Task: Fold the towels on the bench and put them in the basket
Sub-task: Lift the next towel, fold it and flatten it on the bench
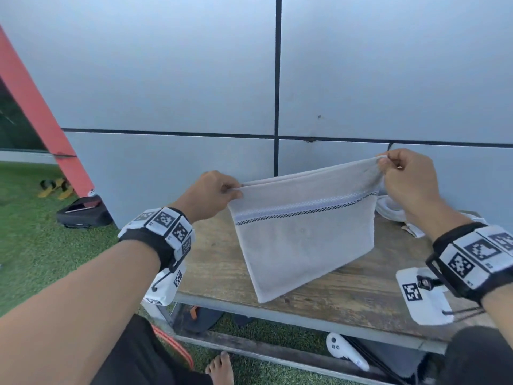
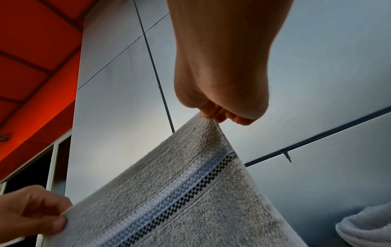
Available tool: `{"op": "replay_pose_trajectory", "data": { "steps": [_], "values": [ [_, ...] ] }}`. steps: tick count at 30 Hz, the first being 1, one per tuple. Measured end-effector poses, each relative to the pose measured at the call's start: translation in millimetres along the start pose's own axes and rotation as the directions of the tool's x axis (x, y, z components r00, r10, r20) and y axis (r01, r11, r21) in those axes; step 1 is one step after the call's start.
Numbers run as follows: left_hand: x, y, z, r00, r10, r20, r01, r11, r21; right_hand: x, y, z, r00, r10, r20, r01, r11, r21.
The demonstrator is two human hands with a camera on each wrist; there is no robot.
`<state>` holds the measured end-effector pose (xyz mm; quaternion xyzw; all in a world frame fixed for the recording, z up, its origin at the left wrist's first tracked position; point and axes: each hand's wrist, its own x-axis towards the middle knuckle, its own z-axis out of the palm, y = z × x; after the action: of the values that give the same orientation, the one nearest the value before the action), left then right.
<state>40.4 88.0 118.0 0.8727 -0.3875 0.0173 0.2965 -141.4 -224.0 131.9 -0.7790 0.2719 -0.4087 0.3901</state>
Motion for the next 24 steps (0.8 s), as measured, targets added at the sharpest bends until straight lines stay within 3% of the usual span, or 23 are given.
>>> {"op": "replay_pose_trajectory", "data": {
  "steps": [5, 10, 13, 19, 21, 24],
  "values": [
    [13, 9, -14, 0.993, 0.114, 0.022, -0.115, 0.992, 0.054, 14, 1, -5, 0.999, 0.054, 0.005, -0.054, 0.998, -0.034],
    [36, 20, -30, 0.989, 0.145, -0.014, -0.144, 0.988, 0.048, 36, -4, -6, 0.985, 0.153, 0.086, -0.16, 0.983, 0.088],
    [52, 24, -39, 0.976, 0.164, -0.143, -0.165, 0.986, 0.004, 49, -13, -6, 0.984, 0.145, 0.107, -0.166, 0.961, 0.22],
    [53, 19, -35, 0.923, 0.099, -0.372, -0.155, 0.98, -0.123, 41, -15, -9, 0.999, 0.002, 0.045, -0.02, 0.909, 0.416],
    [37, 14, -22, 0.941, 0.039, -0.335, -0.107, 0.977, -0.186, 26, 2, -10, 0.997, 0.005, 0.083, -0.035, 0.931, 0.364],
    [8, -3, 5, 0.99, -0.043, -0.134, 0.017, 0.982, -0.186, -4, 39, -12, 0.983, 0.065, 0.169, -0.075, 0.996, 0.051]
  ]
}}
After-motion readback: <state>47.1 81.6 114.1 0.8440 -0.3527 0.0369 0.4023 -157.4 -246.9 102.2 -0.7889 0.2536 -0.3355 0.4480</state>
